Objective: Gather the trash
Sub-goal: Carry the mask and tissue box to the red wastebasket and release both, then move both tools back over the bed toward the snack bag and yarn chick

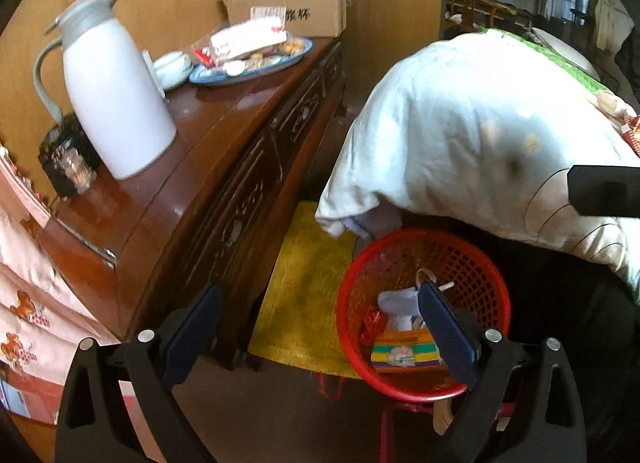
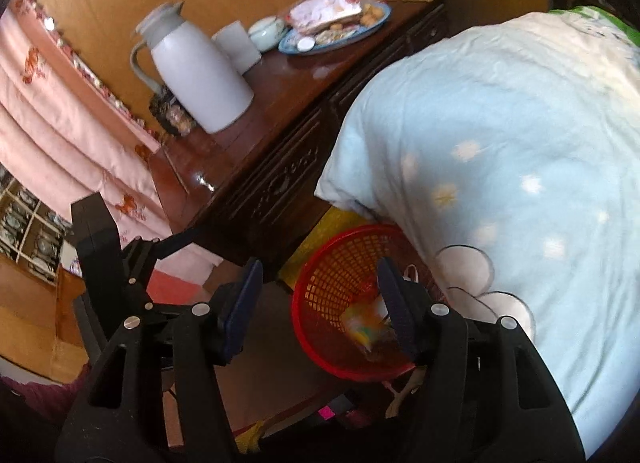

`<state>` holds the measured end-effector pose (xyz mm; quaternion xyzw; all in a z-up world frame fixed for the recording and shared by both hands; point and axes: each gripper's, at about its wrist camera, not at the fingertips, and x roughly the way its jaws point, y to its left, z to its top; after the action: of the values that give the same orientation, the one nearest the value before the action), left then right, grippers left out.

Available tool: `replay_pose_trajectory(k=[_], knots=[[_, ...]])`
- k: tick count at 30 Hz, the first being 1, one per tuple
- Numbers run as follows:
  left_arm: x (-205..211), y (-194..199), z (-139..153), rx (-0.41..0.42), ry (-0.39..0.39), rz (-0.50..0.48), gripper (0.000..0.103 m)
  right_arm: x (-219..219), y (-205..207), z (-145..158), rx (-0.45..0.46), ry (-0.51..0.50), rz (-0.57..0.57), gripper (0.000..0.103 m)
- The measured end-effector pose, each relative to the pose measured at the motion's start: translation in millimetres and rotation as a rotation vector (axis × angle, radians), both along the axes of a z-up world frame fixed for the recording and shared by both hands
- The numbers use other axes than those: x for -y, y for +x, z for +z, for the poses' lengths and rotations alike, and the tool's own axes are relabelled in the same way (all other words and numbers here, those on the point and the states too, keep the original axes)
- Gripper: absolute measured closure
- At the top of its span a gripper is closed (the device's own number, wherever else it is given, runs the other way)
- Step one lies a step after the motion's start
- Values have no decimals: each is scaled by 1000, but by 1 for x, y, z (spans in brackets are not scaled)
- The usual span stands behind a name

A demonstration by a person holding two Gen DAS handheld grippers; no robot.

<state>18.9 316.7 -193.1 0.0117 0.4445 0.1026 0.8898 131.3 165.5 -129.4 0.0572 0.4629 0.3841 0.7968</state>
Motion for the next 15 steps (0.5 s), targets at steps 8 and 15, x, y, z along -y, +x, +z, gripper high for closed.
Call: replay_pose_trajectory(k=[8, 15], knots=[[28, -9, 43, 94, 51, -61, 7, 52, -29, 42, 103, 69, -91, 41], [70, -28, 92, 194, 82, -138, 6, 115, -69, 77, 206, 139, -198, 38]])
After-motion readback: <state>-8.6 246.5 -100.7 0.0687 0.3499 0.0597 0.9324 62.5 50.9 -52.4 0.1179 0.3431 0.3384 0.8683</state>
